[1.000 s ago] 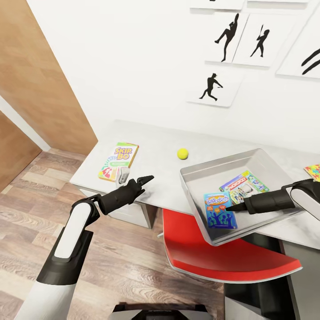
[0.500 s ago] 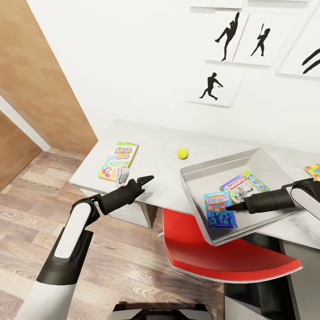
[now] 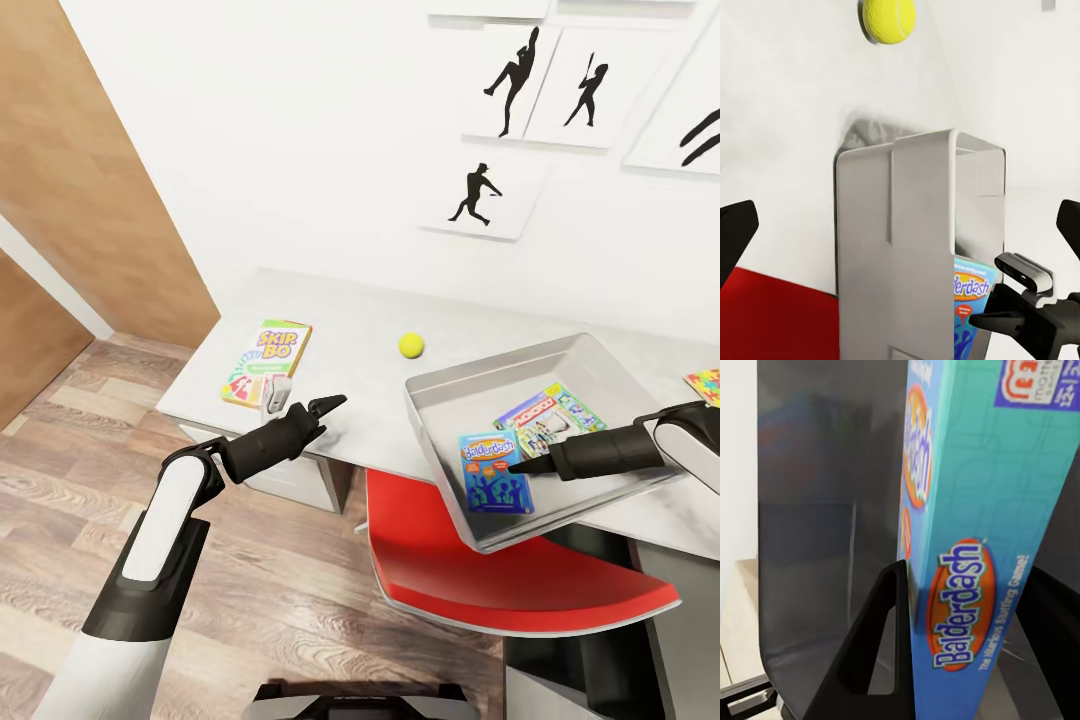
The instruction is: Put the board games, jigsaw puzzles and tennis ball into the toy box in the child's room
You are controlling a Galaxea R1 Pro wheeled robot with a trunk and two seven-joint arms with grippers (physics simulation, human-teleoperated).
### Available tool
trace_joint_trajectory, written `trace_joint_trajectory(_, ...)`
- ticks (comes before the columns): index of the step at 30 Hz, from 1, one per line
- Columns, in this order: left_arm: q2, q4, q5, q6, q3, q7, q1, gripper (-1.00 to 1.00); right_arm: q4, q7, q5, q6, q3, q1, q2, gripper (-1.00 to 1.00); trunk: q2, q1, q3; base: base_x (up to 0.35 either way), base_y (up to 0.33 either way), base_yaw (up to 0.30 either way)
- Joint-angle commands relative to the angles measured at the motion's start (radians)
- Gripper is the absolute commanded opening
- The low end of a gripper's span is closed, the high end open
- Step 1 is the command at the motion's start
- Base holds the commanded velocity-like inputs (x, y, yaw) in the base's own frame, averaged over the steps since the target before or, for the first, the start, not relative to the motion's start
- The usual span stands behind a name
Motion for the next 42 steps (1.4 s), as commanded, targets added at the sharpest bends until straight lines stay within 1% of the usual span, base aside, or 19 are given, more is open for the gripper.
trace_joint_trajectory(1, 0.000, -0.001, 0.011, 0.002, 0.001, 0.010, -0.001, 1.00, 0.000, 0.006, 0.002, 0.001, 0.003, -0.002, -0.001, -1.00, -0.002, 0.001, -0.002, 0.000, 0.000, 0.000)
trace_joint_trajectory(6, 0.000, -0.001, 0.011, 0.002, 0.001, 0.010, -0.001, 1.00, 0.001, 0.006, 0.002, 0.001, 0.003, -0.002, 0.000, -1.00, -0.002, 0.001, -0.002, 0.000, 0.000, 0.000)
trace_joint_trajectory(7, 0.000, -0.001, 0.011, 0.002, 0.001, 0.010, -0.001, 1.00, 0.001, 0.006, 0.002, 0.001, 0.003, -0.002, 0.000, 1.00, -0.002, 0.001, -0.002, 0.000, 0.000, 0.000)
trace_joint_trajectory(37, 0.000, -0.001, 0.010, 0.003, 0.000, 0.010, -0.001, 1.00, 0.001, 0.002, 0.001, 0.001, 0.001, -0.009, -0.001, 1.00, -0.002, 0.001, -0.002, 0.000, 0.000, 0.000)
trace_joint_trajectory(41, 0.000, -0.001, 0.010, 0.002, 0.000, 0.010, -0.001, 1.00, 0.001, -0.003, 0.004, 0.001, -0.004, -0.015, -0.008, 1.00, -0.002, 0.001, -0.002, 0.000, 0.000, 0.000)
trace_joint_trajectory(42, 0.000, -0.001, 0.010, 0.002, 0.000, 0.010, -0.001, 1.00, 0.000, -0.005, 0.005, 0.001, -0.010, -0.017, -0.014, 1.00, -0.002, 0.001, -0.002, 0.000, 0.000, 0.000)
